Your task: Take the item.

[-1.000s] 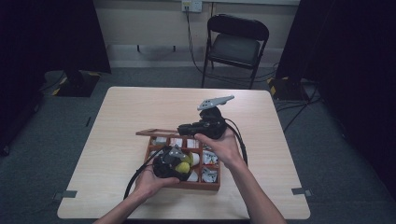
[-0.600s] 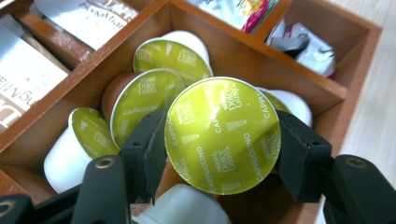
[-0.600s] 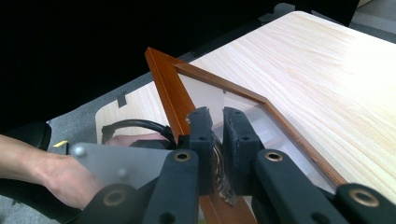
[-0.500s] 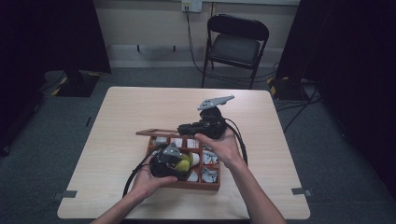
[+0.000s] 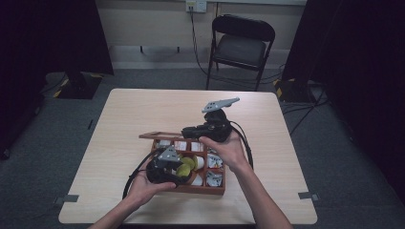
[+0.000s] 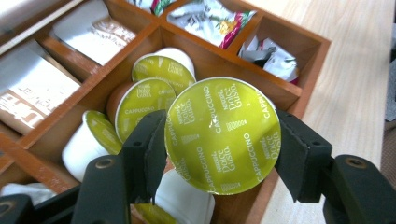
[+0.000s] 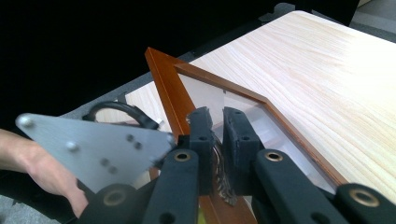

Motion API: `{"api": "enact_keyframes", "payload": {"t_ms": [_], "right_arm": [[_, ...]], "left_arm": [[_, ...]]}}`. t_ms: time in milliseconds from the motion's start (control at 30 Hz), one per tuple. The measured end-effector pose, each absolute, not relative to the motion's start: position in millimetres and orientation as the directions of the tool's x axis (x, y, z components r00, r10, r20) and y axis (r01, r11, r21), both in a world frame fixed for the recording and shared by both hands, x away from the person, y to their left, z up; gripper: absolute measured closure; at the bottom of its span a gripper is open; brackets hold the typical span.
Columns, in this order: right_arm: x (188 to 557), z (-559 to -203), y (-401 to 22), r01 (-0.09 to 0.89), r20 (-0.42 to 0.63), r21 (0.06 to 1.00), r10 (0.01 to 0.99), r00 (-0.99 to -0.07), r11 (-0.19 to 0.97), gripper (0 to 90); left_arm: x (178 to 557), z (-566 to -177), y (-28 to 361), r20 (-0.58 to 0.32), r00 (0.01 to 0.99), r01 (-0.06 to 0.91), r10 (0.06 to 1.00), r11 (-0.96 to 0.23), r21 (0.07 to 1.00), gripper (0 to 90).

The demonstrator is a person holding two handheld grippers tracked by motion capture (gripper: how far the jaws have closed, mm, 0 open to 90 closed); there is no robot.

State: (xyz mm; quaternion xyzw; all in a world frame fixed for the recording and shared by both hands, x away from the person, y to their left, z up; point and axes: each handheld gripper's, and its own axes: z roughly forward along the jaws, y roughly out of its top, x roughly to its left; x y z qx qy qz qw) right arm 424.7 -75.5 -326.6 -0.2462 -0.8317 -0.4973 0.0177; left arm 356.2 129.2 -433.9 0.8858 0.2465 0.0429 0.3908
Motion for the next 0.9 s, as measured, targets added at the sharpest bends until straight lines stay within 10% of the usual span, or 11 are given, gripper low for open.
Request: {"api": "enact_keyframes", "payload": {"t_ms": [900], "right_arm": [[424, -327, -75, 0.431, 0.278, 0.816, 0.393, -0.876, 0.384, 82.6]], "left_arm": [[340, -410, 198, -0.106, 0.851, 0.406, 0.515, -0.516, 0.754, 39.5]]}}
